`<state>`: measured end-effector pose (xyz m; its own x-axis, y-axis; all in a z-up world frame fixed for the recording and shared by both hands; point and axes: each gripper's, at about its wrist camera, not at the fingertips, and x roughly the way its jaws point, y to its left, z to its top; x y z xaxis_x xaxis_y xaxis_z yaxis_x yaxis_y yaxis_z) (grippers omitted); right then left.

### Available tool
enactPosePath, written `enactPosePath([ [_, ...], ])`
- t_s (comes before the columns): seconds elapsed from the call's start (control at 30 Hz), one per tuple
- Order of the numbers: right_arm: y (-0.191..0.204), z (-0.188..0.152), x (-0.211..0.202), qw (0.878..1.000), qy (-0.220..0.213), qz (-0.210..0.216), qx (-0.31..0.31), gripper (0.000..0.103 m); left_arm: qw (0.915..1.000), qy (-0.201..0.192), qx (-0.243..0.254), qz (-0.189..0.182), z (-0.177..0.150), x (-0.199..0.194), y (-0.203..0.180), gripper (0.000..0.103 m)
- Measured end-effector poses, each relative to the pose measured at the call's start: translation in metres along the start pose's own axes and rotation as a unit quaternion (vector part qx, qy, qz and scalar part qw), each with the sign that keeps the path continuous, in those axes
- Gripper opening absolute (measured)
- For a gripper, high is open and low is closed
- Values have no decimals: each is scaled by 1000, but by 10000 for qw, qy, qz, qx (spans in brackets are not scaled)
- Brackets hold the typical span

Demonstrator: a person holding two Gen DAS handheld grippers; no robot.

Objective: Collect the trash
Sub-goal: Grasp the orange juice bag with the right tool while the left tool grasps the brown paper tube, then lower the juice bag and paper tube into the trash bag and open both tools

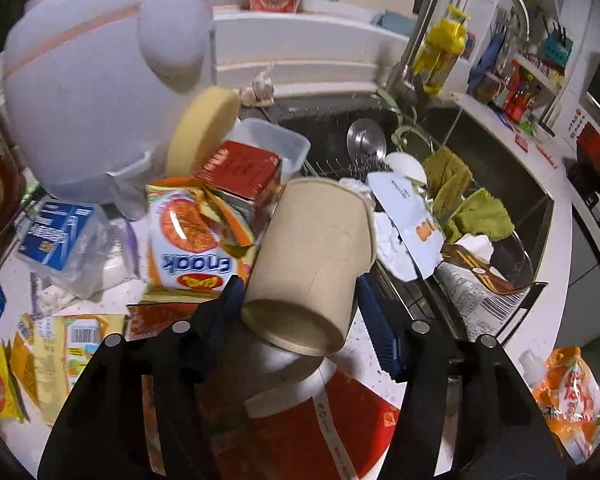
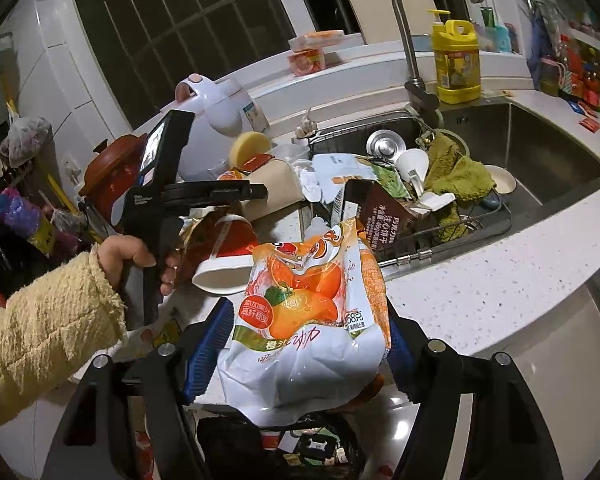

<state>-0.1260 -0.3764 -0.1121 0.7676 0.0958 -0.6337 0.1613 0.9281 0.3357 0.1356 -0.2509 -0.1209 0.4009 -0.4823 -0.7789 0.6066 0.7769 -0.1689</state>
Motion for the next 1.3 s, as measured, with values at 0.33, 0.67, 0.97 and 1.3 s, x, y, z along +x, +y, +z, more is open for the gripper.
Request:
enactPosePath([
  [0.33,32,14,-9,9983,-104,438,-360,69,9932,-999,-80,-600,-34,-129,24,56],
  [0.67,106,-15,-31,9660,1045,1590,-1753,69,9991,-72,-353,-217,-203,-242,56,56],
  [0.97,130,-112,45,9194,2556,1658,-2486,69,9806,1352,-1404,199,-351,-178,72,56],
  [1.3,107,-267,201,8790,3787,1115,-2674,69,9531,2505,-1645,433,-468,1,99,56],
])
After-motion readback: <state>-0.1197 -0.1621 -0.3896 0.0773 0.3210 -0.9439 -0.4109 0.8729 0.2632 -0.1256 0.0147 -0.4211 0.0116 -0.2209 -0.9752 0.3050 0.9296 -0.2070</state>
